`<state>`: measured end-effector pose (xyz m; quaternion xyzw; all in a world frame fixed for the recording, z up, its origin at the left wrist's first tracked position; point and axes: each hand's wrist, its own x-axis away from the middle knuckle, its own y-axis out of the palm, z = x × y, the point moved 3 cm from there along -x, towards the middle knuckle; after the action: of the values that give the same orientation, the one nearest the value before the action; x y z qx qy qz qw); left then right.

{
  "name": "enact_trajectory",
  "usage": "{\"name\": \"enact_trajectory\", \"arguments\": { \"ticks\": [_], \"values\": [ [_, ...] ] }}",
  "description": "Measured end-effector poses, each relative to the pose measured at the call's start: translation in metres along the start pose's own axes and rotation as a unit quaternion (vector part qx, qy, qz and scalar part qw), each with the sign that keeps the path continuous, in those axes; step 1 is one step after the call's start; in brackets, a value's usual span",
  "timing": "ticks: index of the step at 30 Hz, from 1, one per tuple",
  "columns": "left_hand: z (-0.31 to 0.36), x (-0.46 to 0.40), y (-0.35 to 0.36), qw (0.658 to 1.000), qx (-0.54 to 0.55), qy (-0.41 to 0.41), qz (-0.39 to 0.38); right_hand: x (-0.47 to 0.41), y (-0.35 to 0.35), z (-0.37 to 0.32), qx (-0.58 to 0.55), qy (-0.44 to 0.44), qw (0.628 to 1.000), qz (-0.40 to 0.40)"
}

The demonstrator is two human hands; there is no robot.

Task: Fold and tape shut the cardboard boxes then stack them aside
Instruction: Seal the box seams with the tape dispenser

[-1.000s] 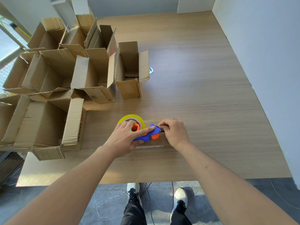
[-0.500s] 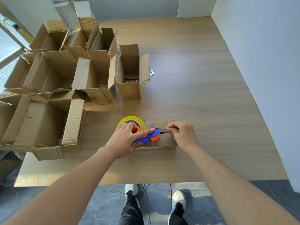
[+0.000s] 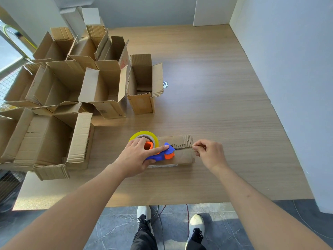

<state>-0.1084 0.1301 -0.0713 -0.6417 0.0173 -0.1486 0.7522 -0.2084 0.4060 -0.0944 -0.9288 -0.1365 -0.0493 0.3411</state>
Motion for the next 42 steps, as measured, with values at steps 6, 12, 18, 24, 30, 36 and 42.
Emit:
{"name": "enact_trajectory", "arguments": {
  "ticks": [6, 12, 18, 24, 30, 36, 42],
  "values": [
    [-0.002, 0.002, -0.002, 1.000, -0.007, 0.013, 0.001, 0.003, -0.019, 0.013, -0.039, 0.075, 0.996, 0.024],
    [-0.002, -0.006, -0.001, 1.000, 0.009, -0.002, -0.017, 0.000, -0.030, 0.019, -0.064, 0.125, 0.990, -0.004],
    [-0.003, -0.010, -0.002, 0.999, 0.026, -0.002, -0.030, -0.020, -0.023, 0.025, -0.094, 0.140, 0.986, -0.017],
    [-0.003, -0.009, 0.000, 0.999, 0.027, 0.001, -0.029, -0.034, -0.003, 0.043, -0.087, 0.161, 0.982, -0.055],
    [-0.002, -0.008, 0.003, 1.000, 0.025, 0.003, -0.019, -0.033, 0.025, 0.056, -0.125, 0.179, 0.974, -0.056],
    [0.000, -0.007, 0.004, 1.000, 0.024, 0.008, 0.000, -0.014, 0.049, 0.060, -0.123, 0.182, 0.975, 0.015],
    [0.000, -0.010, 0.000, 1.000, 0.028, 0.010, -0.010, -0.015, 0.043, 0.027, -0.076, 0.120, 0.976, 0.167]
  ]
}}
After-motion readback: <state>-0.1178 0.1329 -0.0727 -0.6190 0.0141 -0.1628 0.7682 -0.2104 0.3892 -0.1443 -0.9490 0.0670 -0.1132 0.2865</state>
